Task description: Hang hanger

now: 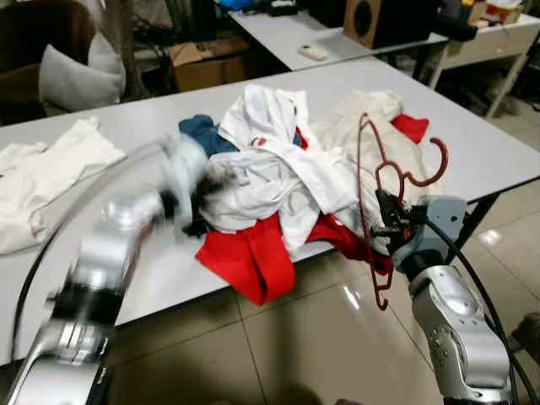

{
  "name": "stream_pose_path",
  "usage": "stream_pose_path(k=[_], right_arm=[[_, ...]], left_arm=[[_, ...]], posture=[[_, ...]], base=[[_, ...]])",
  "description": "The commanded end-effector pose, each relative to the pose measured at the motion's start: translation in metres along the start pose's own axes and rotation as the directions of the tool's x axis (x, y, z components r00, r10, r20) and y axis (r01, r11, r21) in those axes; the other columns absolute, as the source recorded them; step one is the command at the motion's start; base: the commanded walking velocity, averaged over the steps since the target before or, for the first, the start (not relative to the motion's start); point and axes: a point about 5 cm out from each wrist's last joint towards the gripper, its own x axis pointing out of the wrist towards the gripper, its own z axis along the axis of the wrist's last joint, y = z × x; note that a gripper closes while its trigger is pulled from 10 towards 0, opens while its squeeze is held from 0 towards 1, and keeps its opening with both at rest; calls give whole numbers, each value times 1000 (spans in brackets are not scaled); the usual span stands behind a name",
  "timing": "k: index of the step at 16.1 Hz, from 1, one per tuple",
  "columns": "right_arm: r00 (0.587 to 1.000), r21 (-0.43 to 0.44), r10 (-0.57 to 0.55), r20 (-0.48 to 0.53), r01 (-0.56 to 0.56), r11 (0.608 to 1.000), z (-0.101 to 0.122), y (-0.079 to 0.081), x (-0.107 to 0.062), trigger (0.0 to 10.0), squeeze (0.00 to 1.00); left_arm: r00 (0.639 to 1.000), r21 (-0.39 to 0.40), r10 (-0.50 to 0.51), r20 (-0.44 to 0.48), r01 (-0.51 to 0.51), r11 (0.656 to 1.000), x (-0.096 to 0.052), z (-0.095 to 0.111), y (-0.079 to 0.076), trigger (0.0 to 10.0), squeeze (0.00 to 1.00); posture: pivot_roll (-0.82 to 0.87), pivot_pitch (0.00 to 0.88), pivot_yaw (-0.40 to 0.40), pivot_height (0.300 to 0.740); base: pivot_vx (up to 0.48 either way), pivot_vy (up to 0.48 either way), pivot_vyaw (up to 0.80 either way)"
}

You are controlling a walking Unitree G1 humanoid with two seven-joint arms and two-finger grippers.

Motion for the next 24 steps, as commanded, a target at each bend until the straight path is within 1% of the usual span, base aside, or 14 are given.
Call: stream_pose_path(k=[1, 3, 7, 8, 9, 10, 11, 13, 16, 19, 20, 21, 22, 24], right_arm=[[1000, 0, -7, 6, 7, 1000, 3, -2, 1, 10000, 0], [1000, 8, -14, 5, 14, 1000, 3, -2, 0, 10000, 0], [999, 3, -39, 6, 39, 999, 3, -6, 0, 10000, 0], [999, 12, -35, 5, 35, 999, 4, -5, 0, 10000, 0], [1000, 24, -31, 4, 31, 999, 4, -5, 0, 10000, 0], [1000, 28, -30, 4, 30, 999, 4, -4, -1, 10000, 0], [999, 27, -36, 3, 36, 999, 4, -5, -1, 10000, 0], [999, 21, -43, 5, 43, 999, 4, -6, 0, 10000, 0], [999, 22, -42, 15, 42, 999, 7, -6, 0, 10000, 0], [999, 23, -39, 17, 38, 999, 8, -7, 0, 10000, 0], [999, 23, -38, 17, 37, 999, 8, -7, -1, 10000, 0], [999, 23, -37, 16, 37, 999, 8, -7, -1, 10000, 0], [999, 24, -34, 14, 34, 999, 7, -6, -1, 10000, 0], [1000, 16, -29, 12, 29, 999, 7, -6, 0, 10000, 0]], left_arm=[[995, -91, 99, -26, -101, 991, -1, -10, 11, 10000, 1000], [974, -218, 219, -63, -228, 949, 3, -19, 25, 10000, 1000], [953, -312, 272, -136, -302, 901, 10, -28, 29, 10000, 1000], [955, -438, 268, -127, -296, 849, 13, -28, 29, 10000, 380], [961, -495, 256, -104, -273, 825, 15, -26, 28, 10000, 63], [968, -561, 237, -82, -241, 792, 18, -24, 26, 10000, 0], [974, -605, 215, -65, -210, 768, 22, -24, 24, 10000, 0], [974, -587, 204, -96, -221, 779, 27, -29, 20, 10000, 0], [953, -530, 240, -186, -303, 792, 32, -44, 16, 10000, 0], [961, -551, 217, -170, -276, 787, 36, -43, 13, 10000, 0], [961, -546, 217, -172, -276, 791, 37, -44, 12, 4980, 0], [961, -546, 217, -173, -277, 791, 37, -44, 12, 3059, 0], [961, -546, 217, -172, -277, 791, 37, -45, 12, 0, 0], [962, -551, 211, -175, -273, 789, 37, -46, 11, 0, 0]], posture=[[-194, 0, 67, 719], [-201, 0, 71, 719], [-203, 0, 73, 719], [-207, 0, 76, 719], [-207, 0, 76, 719], [-207, 0, 75, 719], [-210, 0, 75, 719], [-212, 0, 76, 719], [-219, 0, 78, 719], [-226, 0, 79, 719], [-227, 0, 79, 719], [-227, 0, 79, 719], [-226, 0, 77, 719], [-224, 0, 74, 719]], base=[[0, 0, 0], [0, 0, 0], [0, 0, 0], [0, 0, 0], [0, 0, 0], [0, 0, 0], [0, 0, 0], [0, 0, 0], [0, 0, 0], [0, 0, 0], [0, 0, 0], [0, 0, 0], [0, 0, 0], [0, 0, 0]])
